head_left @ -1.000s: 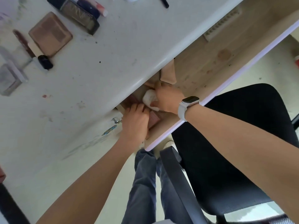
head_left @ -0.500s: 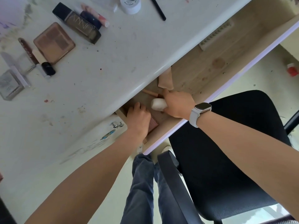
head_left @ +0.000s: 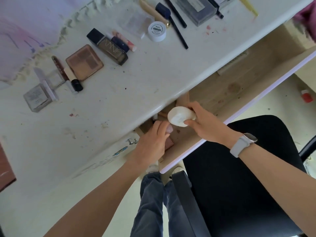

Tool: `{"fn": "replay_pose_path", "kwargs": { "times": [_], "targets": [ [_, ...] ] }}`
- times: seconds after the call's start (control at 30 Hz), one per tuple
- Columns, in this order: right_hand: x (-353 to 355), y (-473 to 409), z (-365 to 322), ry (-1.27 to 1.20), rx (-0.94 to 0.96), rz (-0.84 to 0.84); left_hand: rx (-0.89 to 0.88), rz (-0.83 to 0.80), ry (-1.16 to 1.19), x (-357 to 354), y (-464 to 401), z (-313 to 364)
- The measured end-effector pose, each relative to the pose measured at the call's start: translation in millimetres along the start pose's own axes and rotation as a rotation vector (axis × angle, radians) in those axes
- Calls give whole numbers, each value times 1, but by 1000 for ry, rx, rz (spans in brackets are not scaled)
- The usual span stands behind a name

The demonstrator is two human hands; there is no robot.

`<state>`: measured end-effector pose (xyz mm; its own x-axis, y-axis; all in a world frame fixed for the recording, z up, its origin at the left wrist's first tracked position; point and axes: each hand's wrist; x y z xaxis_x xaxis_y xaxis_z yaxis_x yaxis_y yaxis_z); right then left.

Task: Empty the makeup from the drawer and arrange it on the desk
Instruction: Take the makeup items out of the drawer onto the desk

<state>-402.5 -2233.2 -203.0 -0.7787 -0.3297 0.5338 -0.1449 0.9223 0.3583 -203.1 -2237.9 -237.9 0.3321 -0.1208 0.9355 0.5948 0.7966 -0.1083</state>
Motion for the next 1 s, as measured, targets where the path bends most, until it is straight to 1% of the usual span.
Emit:
{"fn": "replay_pose_path", "kwargs": {
  "times": [0.1, 0.17, 0.23, 0.3, 0.37, 0.43, 0.5, 0.57, 0.63, 0.7, 0.83, 0.87, 0.93, 1.0],
  "targets": [
    [-1, 1, -18, -223, -19, 58, 82, 68, 106, 25, 6, 4],
    [-5, -3, -38, -359, -23, 112, 246, 140, 206, 46, 10, -1],
    [-11, -14, -62, -407, -3, 152, 454, 252, 340, 73, 9, -11],
    [-22, -28, -88, -368, 28, 177, 659, 363, 423, 96, 9, -29],
    [-37, -45, -113, -300, 19, 178, 856, 438, 435, 110, 11, -56],
    [-56, -62, -136, -218, -7, 128, 1003, 456, 427, 120, 15, -86],
    [-77, -77, -154, -151, -31, 65, 1080, 416, 419, 126, 21, -112],
    [-96, -90, -172, -107, -43, 24, 1134, 393, 396, 131, 23, -129],
    [-111, -104, -186, -59, -10, 23, 1168, 400, 398, 136, 22, -141],
    [-123, -117, -197, 7, 27, 51, 1171, 415, 431, 139, 20, -150],
    [-131, -128, -201, 64, 50, 94, 1146, 358, 386, 140, 19, -156],
    [-129, -124, -198, 68, 77, 119, 1142, 352, 361, 140, 19, -154],
    [-119, -108, -185, 17, 213, 195, 1093, 382, 283, 140, 22, -145],
    [-104, -86, -163, -19, 346, 221, 956, 438, 242, 138, 25, -129]
  ]
}}
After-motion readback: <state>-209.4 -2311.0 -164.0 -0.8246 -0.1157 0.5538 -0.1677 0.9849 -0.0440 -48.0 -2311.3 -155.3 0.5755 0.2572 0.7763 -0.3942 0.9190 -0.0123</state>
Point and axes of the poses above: each hand's wrist, its own y-axis away from the middle knuckle, its own x-axis out of the back of the hand, z = x × y, and after that the axes turned 4 degrees about x, right-handed
